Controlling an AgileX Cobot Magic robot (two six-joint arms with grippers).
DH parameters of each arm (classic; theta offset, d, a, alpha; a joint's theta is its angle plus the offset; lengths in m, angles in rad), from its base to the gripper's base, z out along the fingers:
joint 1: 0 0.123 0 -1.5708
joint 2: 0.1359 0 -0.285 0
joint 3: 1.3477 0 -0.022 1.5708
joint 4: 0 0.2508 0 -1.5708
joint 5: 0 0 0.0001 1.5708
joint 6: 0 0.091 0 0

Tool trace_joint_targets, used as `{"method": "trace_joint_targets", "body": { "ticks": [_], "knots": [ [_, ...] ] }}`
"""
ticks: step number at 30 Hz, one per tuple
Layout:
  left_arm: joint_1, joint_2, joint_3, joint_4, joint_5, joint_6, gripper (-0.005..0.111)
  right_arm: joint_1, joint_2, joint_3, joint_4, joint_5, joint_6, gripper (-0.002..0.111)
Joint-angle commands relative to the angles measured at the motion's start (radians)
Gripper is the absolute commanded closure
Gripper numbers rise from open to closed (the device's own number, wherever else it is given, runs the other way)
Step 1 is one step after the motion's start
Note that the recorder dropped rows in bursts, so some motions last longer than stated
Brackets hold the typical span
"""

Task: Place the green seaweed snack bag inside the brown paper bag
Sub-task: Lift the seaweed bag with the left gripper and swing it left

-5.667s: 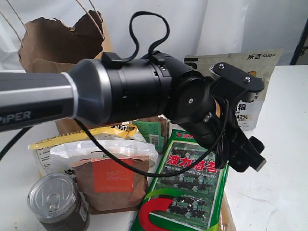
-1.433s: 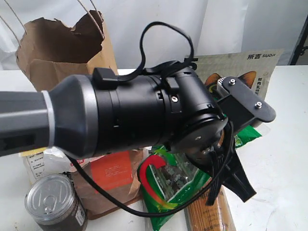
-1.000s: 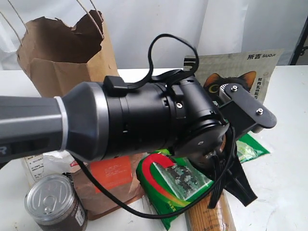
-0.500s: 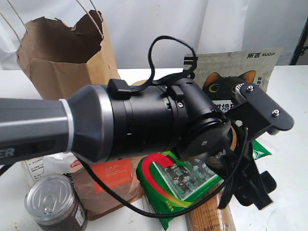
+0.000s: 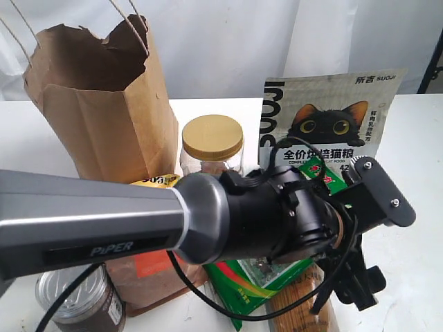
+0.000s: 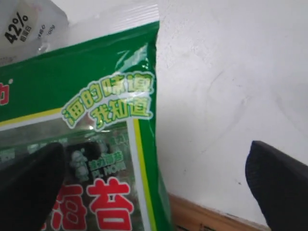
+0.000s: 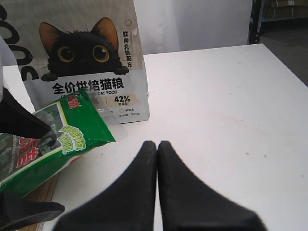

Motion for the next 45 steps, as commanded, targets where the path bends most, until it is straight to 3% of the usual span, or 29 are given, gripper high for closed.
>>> {"method": "trace_joint_targets", "body": {
  "ticks": [1,4,8,16,19,23,34,45],
  "knots": [
    [-0.001,0.035,0.004,0.223,-0.012,-0.170,0.017,-0.006,-0.005,0.002,0.002,-0.002,-0.004,0.108],
    [-0.001,0.052,0.004,0.341,0.011,-0.255,0.030,-0.006,-0.005,0.002,0.002,-0.002,-0.004,0.108],
    [-0.001,0.057,0.004,0.377,0.017,-0.265,0.046,-0.006,-0.005,0.002,0.002,-0.002,-0.004,0.108],
    [-0.001,0.059,0.004,0.402,0.016,-0.277,0.056,-0.006,-0.005,0.002,0.002,-0.002,-0.004,0.108],
    [-0.001,0.059,0.004,0.402,0.034,-0.300,0.081,-0.006,-0.005,0.002,0.002,-0.002,-0.004,0.108],
    [-0.005,0.059,0.004,0.396,0.037,-0.300,0.107,-0.006,-0.005,0.002,0.002,-0.002,-0.004,0.108],
    [-0.078,0.044,0.004,0.393,0.073,-0.292,0.107,-0.006,-0.005,0.002,0.002,-0.002,-0.004,0.108],
    [-0.116,-0.185,0.004,0.393,0.058,-0.295,0.107,-0.006,-0.005,0.002,0.002,-0.002,-0.004,0.108]
  ]
}}
